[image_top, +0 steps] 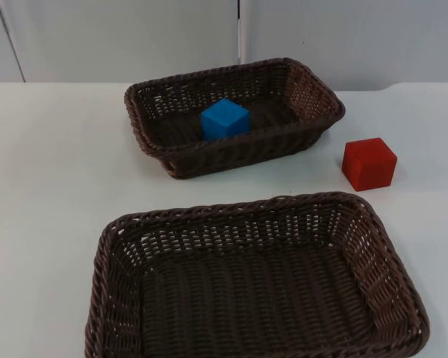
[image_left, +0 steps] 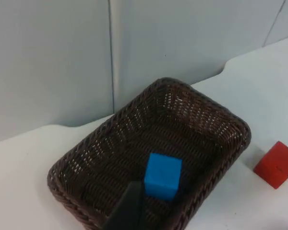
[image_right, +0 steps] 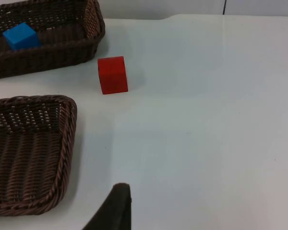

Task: Pick up one cube with the left hand and place it into the upper basket. Pick up one cube with the right hand and place it into the lower basket.

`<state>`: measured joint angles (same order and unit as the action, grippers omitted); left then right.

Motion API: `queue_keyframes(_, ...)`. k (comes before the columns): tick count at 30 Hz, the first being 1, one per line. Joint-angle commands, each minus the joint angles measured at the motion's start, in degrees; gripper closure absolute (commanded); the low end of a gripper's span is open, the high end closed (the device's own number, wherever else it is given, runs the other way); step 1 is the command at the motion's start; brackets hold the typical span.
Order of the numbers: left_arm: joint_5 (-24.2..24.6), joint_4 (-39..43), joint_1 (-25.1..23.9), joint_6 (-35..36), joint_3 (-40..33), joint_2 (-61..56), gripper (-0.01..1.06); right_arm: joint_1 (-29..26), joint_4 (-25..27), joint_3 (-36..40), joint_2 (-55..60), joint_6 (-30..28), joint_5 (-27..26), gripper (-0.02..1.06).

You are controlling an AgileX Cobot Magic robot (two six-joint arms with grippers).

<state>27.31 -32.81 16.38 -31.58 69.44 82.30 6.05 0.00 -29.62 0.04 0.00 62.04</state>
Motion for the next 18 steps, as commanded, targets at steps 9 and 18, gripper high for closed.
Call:
queue_keyframes(9,-2.0,0.5,0.2,0.8,-10.6,-13.6,0.13,-0.1,0.0,0.1,0.0,-0.8,-0.2,-0.01)
queue_keyframes(18,-3.8,5.2,0.2,6.6,-23.2,-28.4,0.13,-0.1,0.0,0.1,0.0,-0.8,-0.2,-0.01)
